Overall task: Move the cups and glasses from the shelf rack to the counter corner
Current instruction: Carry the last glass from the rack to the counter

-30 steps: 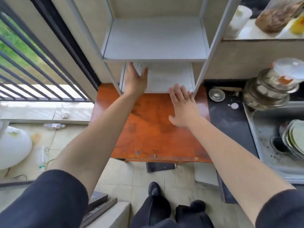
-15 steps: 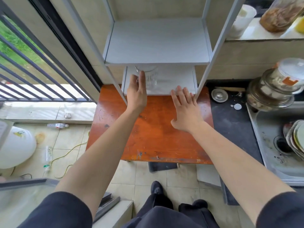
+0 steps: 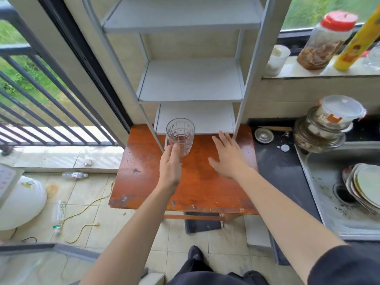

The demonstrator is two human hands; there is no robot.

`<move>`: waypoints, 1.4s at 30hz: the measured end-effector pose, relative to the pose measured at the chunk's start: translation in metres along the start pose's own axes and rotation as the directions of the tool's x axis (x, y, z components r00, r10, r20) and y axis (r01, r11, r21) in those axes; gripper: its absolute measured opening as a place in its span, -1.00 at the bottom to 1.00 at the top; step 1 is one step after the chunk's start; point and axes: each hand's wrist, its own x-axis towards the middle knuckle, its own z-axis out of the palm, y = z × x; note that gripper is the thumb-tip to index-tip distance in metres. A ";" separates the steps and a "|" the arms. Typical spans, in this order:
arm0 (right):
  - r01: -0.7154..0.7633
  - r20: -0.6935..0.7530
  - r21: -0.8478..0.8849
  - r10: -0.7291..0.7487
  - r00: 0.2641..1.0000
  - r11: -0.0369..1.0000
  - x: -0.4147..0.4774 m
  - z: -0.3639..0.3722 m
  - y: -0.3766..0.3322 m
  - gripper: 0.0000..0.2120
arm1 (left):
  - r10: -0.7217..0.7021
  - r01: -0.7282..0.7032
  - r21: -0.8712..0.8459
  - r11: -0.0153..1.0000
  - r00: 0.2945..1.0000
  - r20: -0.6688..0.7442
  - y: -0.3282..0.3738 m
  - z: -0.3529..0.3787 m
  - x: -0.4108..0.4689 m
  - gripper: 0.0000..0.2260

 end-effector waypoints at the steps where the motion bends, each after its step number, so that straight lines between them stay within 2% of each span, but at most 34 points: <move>1: -0.035 -0.042 0.066 0.038 0.998 0.997 -0.013 0.004 0.004 -0.30 | 0.015 -0.015 0.008 1.000 1.000 0.011 -0.003 0.003 -0.007 -0.66; 4: -0.166 -0.112 0.172 0.187 0.976 0.971 -0.056 0.016 0.027 -0.41 | 0.051 -0.054 0.026 0.998 0.994 0.093 -0.010 0.020 -0.025 -0.66; 8: -0.380 -0.108 0.148 0.396 0.912 0.913 -0.123 0.024 0.084 -0.41 | 0.089 -0.096 0.019 0.995 0.963 0.253 -0.008 0.071 -0.042 -0.65; 12: -0.594 -0.185 0.156 0.614 0.767 0.789 -0.203 0.005 0.145 -0.38 | 0.151 -0.163 -0.011 0.987 0.882 0.446 0.003 0.144 -0.072 -0.70; 17: -0.739 -0.308 0.248 0.774 0.553 0.627 -0.314 -0.041 0.204 -0.33 | 0.250 -0.248 -0.097 0.964 0.721 0.646 0.047 0.240 -0.146 -0.74; 21: -0.782 -0.415 0.332 0.826 0.381 0.528 -0.409 -0.073 0.242 -0.30 | 0.306 -0.292 -0.162 0.943 0.560 0.770 0.076 0.309 -0.229 -0.75; 25: -0.799 -0.440 0.395 0.857 0.269 0.453 -0.520 -0.086 0.281 -0.29 | 0.355 -0.326 -0.229 0.917 0.406 0.842 0.089 0.375 -0.332 -0.72; 30: -0.835 -0.444 0.431 0.886 0.134 0.342 -0.668 -0.082 0.329 -0.34 | 0.239 -0.207 -0.186 0.960 0.268 0.933 0.074 0.460 -0.461 -0.72; 34: -0.871 -0.385 0.448 0.923 0.015 0.202 -0.770 -0.075 0.366 -0.35 | 0.175 -0.266 -0.124 0.956 0.178 0.968 0.060 0.515 -0.549 -0.68; 42: -0.875 -0.314 0.482 0.940 -0.129 0.041 -0.909 -0.060 0.451 -0.41 | 0.094 -0.299 -0.099 0.949 -0.033 0.995 0.026 0.636 -0.689 -0.70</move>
